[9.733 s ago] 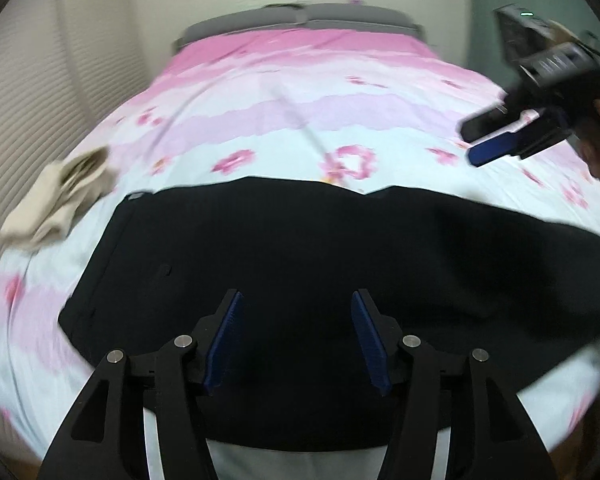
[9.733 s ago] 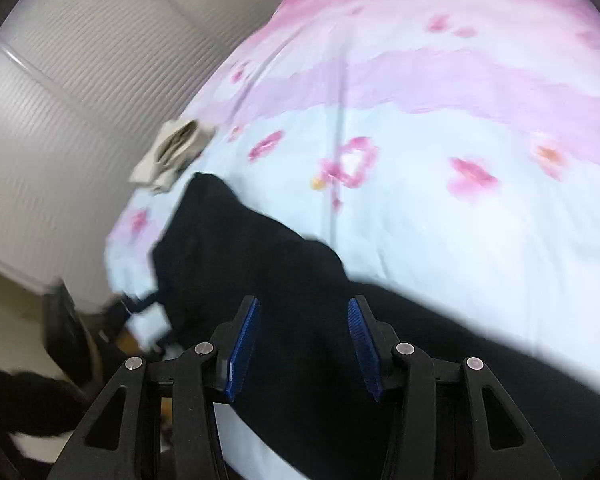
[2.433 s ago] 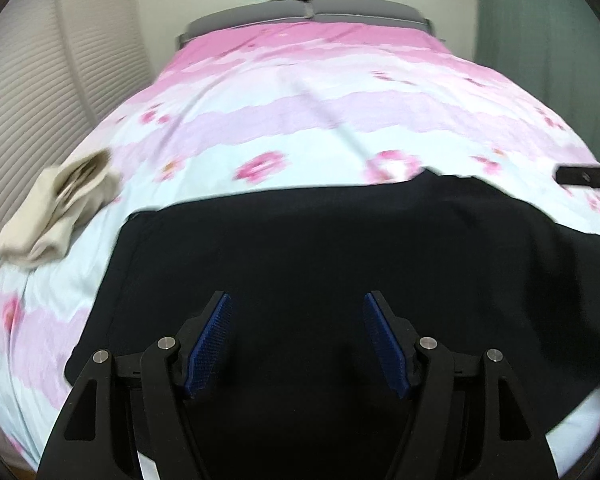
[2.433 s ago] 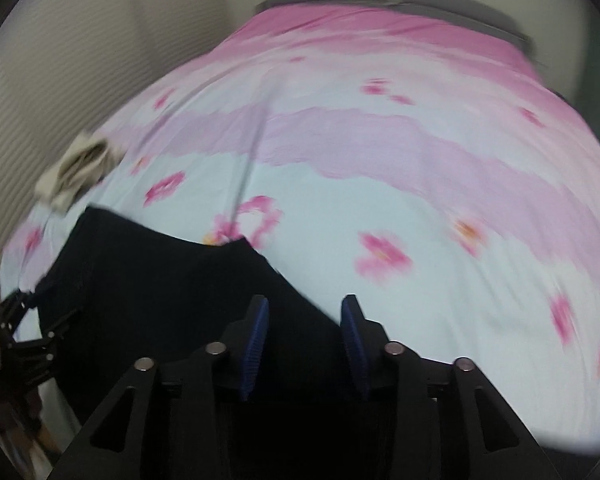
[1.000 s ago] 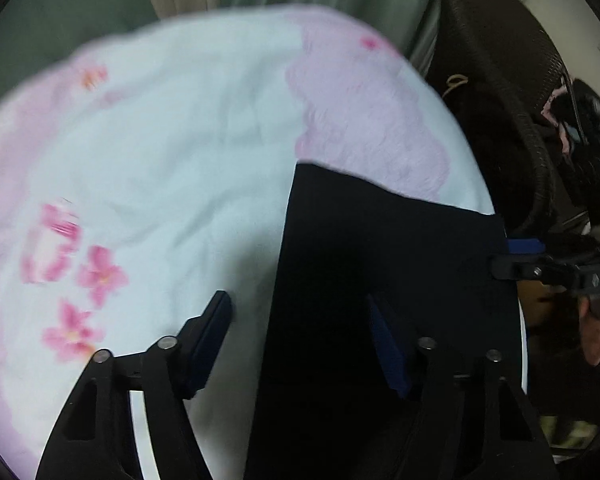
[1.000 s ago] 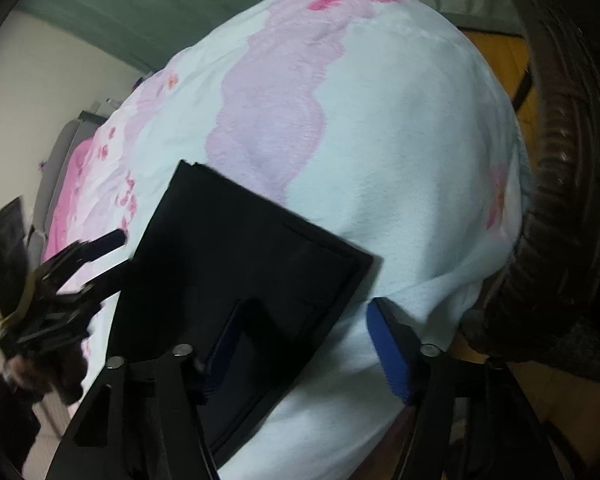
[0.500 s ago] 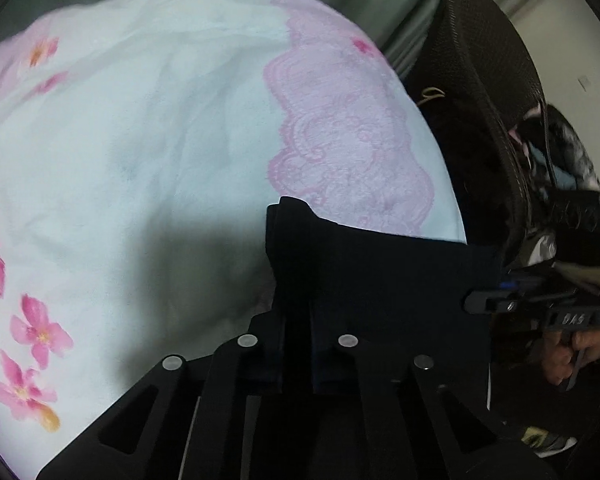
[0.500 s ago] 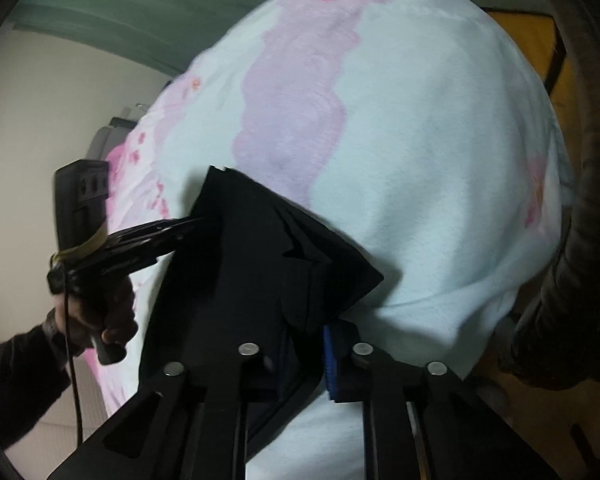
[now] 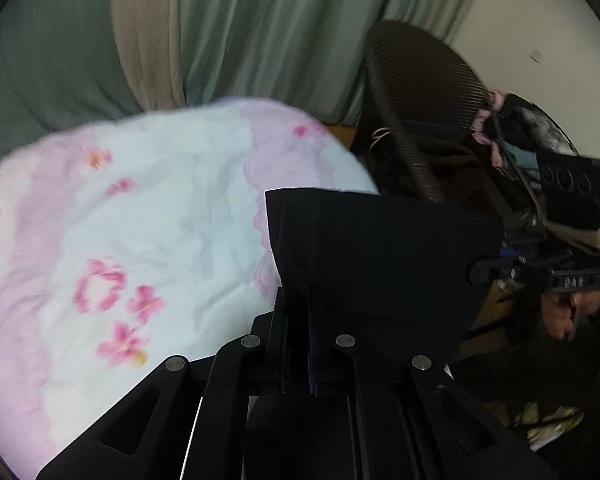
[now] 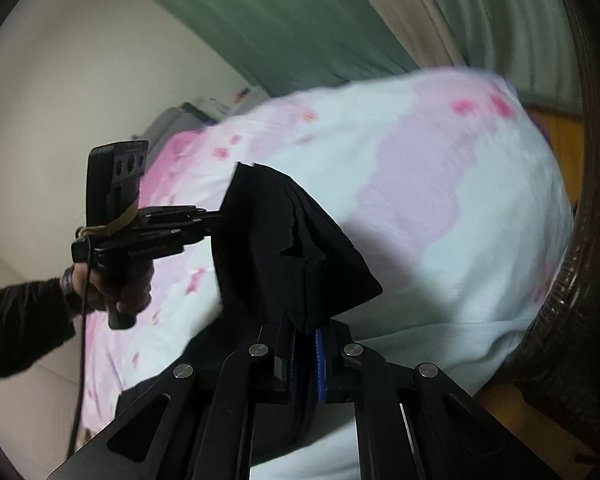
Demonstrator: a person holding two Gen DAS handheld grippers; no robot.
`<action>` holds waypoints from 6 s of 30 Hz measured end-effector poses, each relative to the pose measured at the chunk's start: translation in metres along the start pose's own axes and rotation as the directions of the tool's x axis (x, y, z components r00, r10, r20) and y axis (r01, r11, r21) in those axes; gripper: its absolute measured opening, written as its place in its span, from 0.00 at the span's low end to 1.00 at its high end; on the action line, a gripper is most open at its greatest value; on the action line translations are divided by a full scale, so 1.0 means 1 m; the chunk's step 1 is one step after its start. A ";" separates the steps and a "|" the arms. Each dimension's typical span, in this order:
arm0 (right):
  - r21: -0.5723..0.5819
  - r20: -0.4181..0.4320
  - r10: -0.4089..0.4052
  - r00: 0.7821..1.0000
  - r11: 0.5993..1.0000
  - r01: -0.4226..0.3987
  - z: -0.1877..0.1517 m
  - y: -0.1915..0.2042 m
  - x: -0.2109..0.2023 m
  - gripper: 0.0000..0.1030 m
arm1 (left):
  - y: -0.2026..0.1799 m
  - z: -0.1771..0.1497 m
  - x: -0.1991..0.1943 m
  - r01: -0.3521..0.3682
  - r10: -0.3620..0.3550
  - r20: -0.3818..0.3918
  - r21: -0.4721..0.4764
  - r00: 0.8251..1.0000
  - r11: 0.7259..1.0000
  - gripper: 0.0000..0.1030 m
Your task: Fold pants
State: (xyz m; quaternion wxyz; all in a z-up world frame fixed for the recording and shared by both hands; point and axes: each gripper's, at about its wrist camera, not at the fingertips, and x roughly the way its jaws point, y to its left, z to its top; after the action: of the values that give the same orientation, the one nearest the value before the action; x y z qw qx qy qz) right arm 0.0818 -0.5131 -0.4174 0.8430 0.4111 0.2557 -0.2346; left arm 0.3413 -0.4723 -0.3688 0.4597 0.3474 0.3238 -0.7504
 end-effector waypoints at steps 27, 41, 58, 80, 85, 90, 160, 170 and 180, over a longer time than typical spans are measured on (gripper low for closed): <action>-0.826 0.094 -0.047 0.994 0.553 0.105 -0.302 0.306 0.022 0.07 | -0.033 -0.356 -0.148 -0.243 0.257 0.216 -0.088 0.942 0.966 0.09; -0.891 -0.071 -0.068 0.995 0.453 -0.033 -0.367 0.311 0.065 0.08 | -0.056 -0.422 -0.156 -0.335 0.352 0.113 -0.148 0.929 0.931 0.09; -0.904 0.006 -0.062 0.998 0.426 0.032 -0.366 0.298 0.034 0.62 | -0.100 -0.403 -0.204 -0.444 0.489 0.099 -0.294 0.867 0.847 0.53; -0.511 -0.128 -0.222 0.967 0.850 0.128 -0.234 0.138 0.064 0.62 | -0.163 -0.333 -0.099 -0.404 0.511 -0.009 -0.625 0.859 0.668 0.67; -0.426 -0.158 -0.161 0.974 0.901 0.080 -0.221 0.153 0.067 0.63 | -0.156 -0.323 -0.092 -0.410 0.514 -0.018 -0.630 0.857 0.660 0.67; -0.348 -0.180 -0.118 0.977 0.936 0.049 -0.207 0.154 0.080 0.63 | -0.148 -0.320 -0.099 -0.427 0.540 -0.024 -0.641 0.842 0.637 0.67; -0.128 -0.025 -0.450 0.893 0.887 0.444 -0.196 0.137 0.073 0.52 | -0.132 -0.306 -0.115 -0.542 0.730 0.094 -0.607 0.677 0.581 0.67; -0.219 -0.082 -0.344 0.935 0.922 0.320 -0.188 0.148 0.107 0.13 | -0.125 -0.304 -0.119 -0.543 0.724 0.073 -0.611 0.686 0.576 0.67; -0.255 -0.095 -0.381 0.920 0.902 0.347 -0.192 0.125 0.053 0.04 | -0.127 -0.299 -0.114 -0.535 0.710 0.079 -0.600 0.700 0.595 0.67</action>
State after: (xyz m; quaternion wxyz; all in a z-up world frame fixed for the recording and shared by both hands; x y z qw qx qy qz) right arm 0.1519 -0.2975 -0.4807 0.8060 0.2698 0.4135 -0.3265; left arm 0.3299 -0.1322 -0.4184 0.8171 0.1746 0.2980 -0.4615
